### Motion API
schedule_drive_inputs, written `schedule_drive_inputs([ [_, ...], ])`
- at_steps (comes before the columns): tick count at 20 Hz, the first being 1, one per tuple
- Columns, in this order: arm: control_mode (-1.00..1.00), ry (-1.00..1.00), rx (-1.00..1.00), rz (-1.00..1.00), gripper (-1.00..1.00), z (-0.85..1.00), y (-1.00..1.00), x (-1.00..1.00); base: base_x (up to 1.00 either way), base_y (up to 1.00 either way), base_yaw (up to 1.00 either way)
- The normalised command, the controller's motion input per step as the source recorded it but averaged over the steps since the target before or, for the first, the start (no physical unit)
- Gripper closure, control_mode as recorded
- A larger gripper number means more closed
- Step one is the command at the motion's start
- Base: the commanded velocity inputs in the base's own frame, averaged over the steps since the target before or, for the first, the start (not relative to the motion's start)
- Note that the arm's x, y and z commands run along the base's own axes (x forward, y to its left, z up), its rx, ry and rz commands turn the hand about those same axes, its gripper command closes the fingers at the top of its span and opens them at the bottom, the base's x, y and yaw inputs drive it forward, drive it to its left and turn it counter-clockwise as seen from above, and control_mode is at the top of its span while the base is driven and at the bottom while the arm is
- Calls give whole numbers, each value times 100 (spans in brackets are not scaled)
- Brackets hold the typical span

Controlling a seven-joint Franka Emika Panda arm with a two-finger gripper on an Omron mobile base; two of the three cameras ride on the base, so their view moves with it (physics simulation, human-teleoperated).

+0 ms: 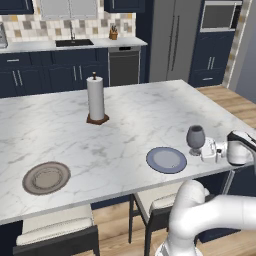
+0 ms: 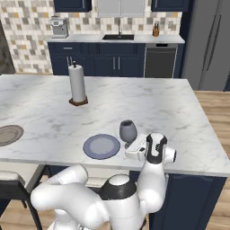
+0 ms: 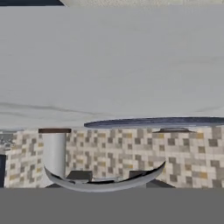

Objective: Retrieve the wine glasses from the counter and place one next to each plate.

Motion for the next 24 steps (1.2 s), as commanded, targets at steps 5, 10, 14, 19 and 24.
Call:
schedule_drive_inputs([
  [5, -100, 0, -2, 0, 100, -37, 0, 3, 0, 0, 0],
  [10, -100, 0, -3, 0, 100, -34, 0, 7, 0, 0, 0],
  [14, -100, 0, -3, 0, 100, -31, 0, 20, 0, 0, 0],
  [19, -100, 0, -4, 0, -100, -46, 0, 13, 0, 0, 0],
  [24, -100, 0, -1, 0, -100, -29, -1, 11, 0, 0, 0],
])
